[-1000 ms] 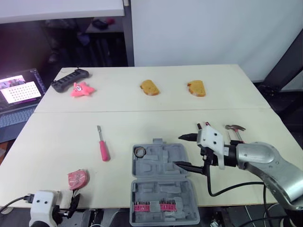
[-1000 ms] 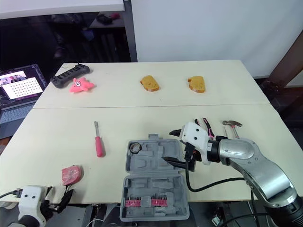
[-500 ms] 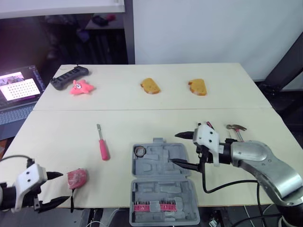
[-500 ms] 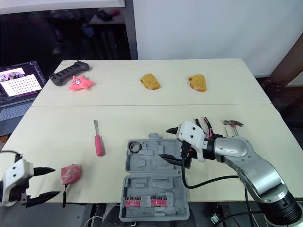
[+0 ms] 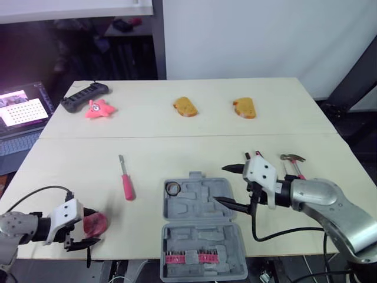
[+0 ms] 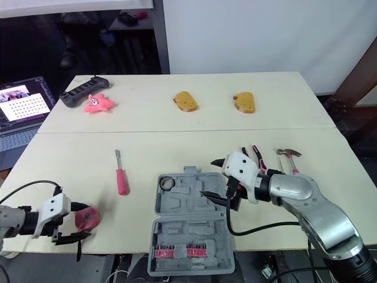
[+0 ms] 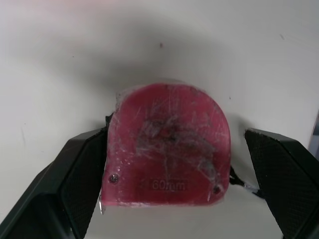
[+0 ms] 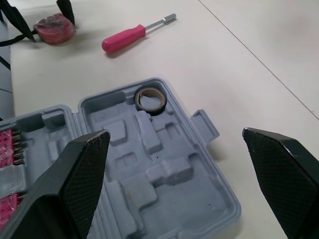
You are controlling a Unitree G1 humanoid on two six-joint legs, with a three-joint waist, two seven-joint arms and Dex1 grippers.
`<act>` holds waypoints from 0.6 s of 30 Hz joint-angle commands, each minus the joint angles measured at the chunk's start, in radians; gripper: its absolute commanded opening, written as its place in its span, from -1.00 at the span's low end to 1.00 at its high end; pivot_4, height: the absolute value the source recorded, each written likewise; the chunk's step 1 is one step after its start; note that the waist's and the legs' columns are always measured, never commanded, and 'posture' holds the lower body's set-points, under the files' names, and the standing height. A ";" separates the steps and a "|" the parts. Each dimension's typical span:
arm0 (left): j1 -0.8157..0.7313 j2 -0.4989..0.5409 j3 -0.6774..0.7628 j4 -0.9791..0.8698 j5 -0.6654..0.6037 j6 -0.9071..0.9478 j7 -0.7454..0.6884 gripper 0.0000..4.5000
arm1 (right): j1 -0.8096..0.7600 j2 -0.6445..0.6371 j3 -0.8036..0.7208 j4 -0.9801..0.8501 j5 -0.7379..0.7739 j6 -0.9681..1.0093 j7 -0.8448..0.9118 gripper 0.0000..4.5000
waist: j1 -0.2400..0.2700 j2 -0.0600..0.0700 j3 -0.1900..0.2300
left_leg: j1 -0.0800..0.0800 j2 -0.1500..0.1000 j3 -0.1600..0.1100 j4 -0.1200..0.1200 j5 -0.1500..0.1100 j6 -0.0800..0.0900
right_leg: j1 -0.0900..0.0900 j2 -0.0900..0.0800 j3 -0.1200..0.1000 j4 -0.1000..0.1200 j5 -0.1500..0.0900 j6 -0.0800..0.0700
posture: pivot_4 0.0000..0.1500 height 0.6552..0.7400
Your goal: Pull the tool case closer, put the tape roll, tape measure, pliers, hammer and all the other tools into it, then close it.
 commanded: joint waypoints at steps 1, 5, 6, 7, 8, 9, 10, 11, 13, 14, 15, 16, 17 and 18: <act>-0.014 -0.012 -0.031 0.079 0.040 -0.021 0.016 0.99 | 0.002 -0.016 -0.041 -0.050 0.020 0.015 -0.007 1.00 | 0.001 0.002 -0.001 | 0.000 0.000 0.000 0.000 0.000 -0.001 | 0.000 0.000 0.000 0.000 0.000 0.000 | 1.00 1.00; -0.017 -0.012 -0.048 0.110 0.042 -0.055 0.007 0.76 | 0.011 -0.024 -0.055 -0.062 0.028 0.030 -0.013 1.00 | 0.000 0.006 -0.003 | 0.001 0.000 0.000 0.000 0.001 0.000 | 0.001 0.000 0.000 0.000 0.000 0.000 | 1.00 1.00; -0.017 -0.012 -0.049 0.114 0.035 -0.057 -0.001 0.60 | 0.011 -0.025 -0.056 -0.064 0.029 0.032 -0.014 1.00 | 0.000 0.006 -0.003 | 0.001 0.000 0.000 0.000 0.001 0.000 | 0.001 0.000 0.000 0.001 0.000 0.000 | 1.00 1.00; -0.018 -0.012 -0.051 0.116 0.030 -0.058 -0.006 0.42 | 0.013 -0.025 -0.057 -0.065 0.029 0.033 -0.014 1.00 | -0.001 0.006 -0.003 | 0.001 0.000 0.000 0.000 0.001 0.000 | 0.001 0.000 0.000 0.001 0.000 0.000 | 1.00 1.00; -0.017 -0.011 -0.050 0.117 0.025 -0.058 -0.011 0.30 | 0.015 -0.026 -0.059 -0.066 0.031 0.034 -0.014 1.00 | -0.002 0.007 -0.003 | 0.001 0.000 0.000 0.000 0.001 0.000 | 0.001 0.000 0.000 0.001 0.000 0.000 | 1.00 1.00; -0.018 -0.009 -0.049 0.119 0.023 -0.058 -0.014 0.30 | 0.017 -0.027 -0.060 -0.066 0.032 0.034 -0.014 1.00 | -0.002 0.007 -0.003 | 0.001 0.000 0.000 0.000 0.001 0.000 | 0.001 0.000 0.000 0.001 0.000 0.000 | 1.00 1.00; -0.019 -0.008 -0.047 0.118 0.021 -0.059 -0.015 0.30 | 0.018 -0.028 -0.061 -0.066 0.032 0.033 -0.013 1.00 | -0.002 0.007 -0.003 | 0.001 0.000 0.000 0.000 0.001 0.000 | 0.001 0.000 0.000 0.001 0.000 0.000 | 1.00 1.00; -0.021 -0.005 -0.043 0.111 0.013 -0.056 -0.021 0.30 | 0.020 -0.030 -0.063 -0.066 0.033 0.032 -0.012 1.00 | -0.002 0.007 -0.003 | 0.001 0.000 0.000 0.000 0.001 0.000 | 0.001 0.000 0.000 0.001 0.000 0.000 | 1.00 1.00; -0.026 0.008 -0.027 0.066 -0.015 -0.036 -0.038 0.30 | 0.018 -0.035 -0.069 -0.064 0.039 0.034 -0.007 1.00 | -0.003 0.007 -0.003 | 0.001 0.000 0.000 0.000 0.001 0.000 | 0.001 0.000 0.000 0.002 0.000 0.000 | 1.00 1.00; -0.025 0.018 -0.018 0.028 -0.033 -0.016 -0.048 0.30 | 0.015 -0.038 -0.075 -0.064 0.047 0.039 -0.004 1.00 | -0.004 0.007 -0.003 | 0.001 0.000 0.000 0.000 0.001 0.000 | 0.001 0.000 0.000 0.002 0.000 0.000 | 1.00 1.00; -0.022 0.028 -0.009 -0.018 -0.053 0.010 -0.057 0.30 | 0.012 -0.043 -0.084 -0.062 0.059 0.046 0.001 1.00 | -0.004 0.006 -0.003 | 0.001 0.000 0.000 0.000 0.001 0.000 | 0.001 0.000 0.000 0.001 0.000 0.000 | 1.00 1.00; -0.017 0.040 0.001 -0.074 -0.075 0.041 -0.067 0.30 | 0.008 -0.049 -0.094 -0.061 0.073 0.056 0.006 1.00 | -0.004 0.005 -0.002 | 0.001 0.000 0.000 0.000 0.001 0.000 | 0.001 0.000 0.000 0.001 0.000 0.000 | 1.00 1.00; -0.014 0.056 0.010 -0.136 -0.094 0.073 -0.077 0.30 | 0.001 -0.056 -0.105 -0.061 0.092 0.074 0.011 1.00 | -0.004 0.004 -0.002 | 0.001 0.000 0.000 0.000 0.001 0.000 | 0.001 0.000 0.000 0.001 0.000 0.000 | 1.00 1.00; -0.018 0.081 0.017 -0.223 -0.120 0.119 -0.094 0.30 | -0.016 -0.066 -0.117 -0.064 0.130 0.119 0.015 1.00 | -0.003 0.002 -0.001 | 0.001 0.001 0.000 0.000 0.001 0.000 | 0.001 0.000 0.000 0.001 0.000 0.000 | 1.00 1.00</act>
